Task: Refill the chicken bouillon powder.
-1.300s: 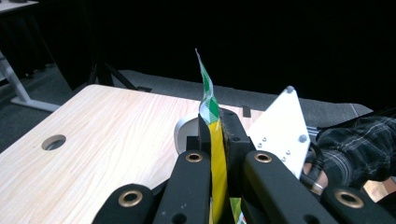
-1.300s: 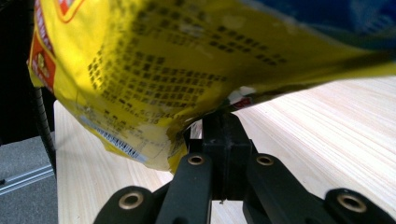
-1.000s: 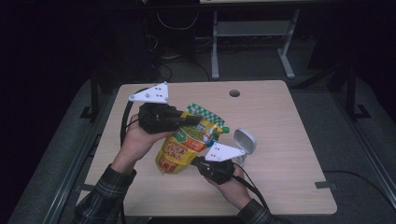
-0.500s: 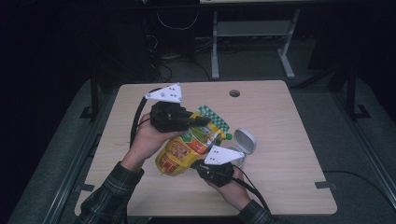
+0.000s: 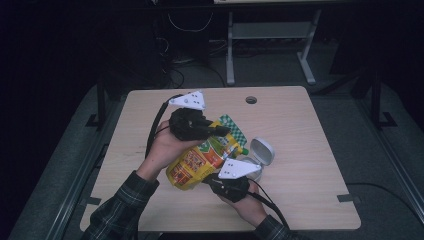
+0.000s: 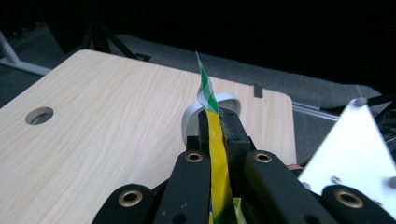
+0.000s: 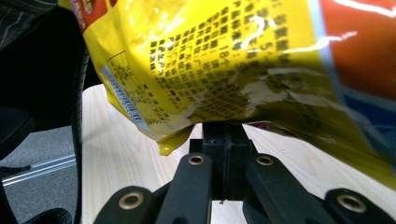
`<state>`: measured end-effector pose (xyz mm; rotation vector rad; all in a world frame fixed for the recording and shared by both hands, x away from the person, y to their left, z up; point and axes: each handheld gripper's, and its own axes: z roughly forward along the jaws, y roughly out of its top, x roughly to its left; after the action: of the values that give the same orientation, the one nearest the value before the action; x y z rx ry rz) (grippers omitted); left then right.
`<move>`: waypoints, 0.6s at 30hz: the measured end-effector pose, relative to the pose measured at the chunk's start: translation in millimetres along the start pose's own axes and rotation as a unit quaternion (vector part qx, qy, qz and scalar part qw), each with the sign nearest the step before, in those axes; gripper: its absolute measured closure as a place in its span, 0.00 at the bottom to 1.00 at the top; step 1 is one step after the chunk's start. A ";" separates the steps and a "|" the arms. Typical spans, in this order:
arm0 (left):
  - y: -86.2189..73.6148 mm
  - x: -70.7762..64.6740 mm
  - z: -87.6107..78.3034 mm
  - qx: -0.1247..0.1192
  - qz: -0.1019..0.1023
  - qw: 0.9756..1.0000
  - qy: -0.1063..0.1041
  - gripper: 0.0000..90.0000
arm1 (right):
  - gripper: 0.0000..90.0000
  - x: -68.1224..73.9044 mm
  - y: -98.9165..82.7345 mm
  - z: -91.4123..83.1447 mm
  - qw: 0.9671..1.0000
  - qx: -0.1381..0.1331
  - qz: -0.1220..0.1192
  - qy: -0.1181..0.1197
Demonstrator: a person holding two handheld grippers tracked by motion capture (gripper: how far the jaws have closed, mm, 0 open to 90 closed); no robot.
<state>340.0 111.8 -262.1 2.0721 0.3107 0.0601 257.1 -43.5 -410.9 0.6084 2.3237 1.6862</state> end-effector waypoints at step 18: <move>8.0 -12.0 17.2 0.027 -0.004 1.000 -0.012 1.00 | 1.00 1.2 -2.5 6.1 1.000 -0.009 -0.005 0.002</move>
<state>333.0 90.5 -262.8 2.1236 0.3090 0.0212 258.0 -38.4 -415.2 0.5895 2.3083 1.7048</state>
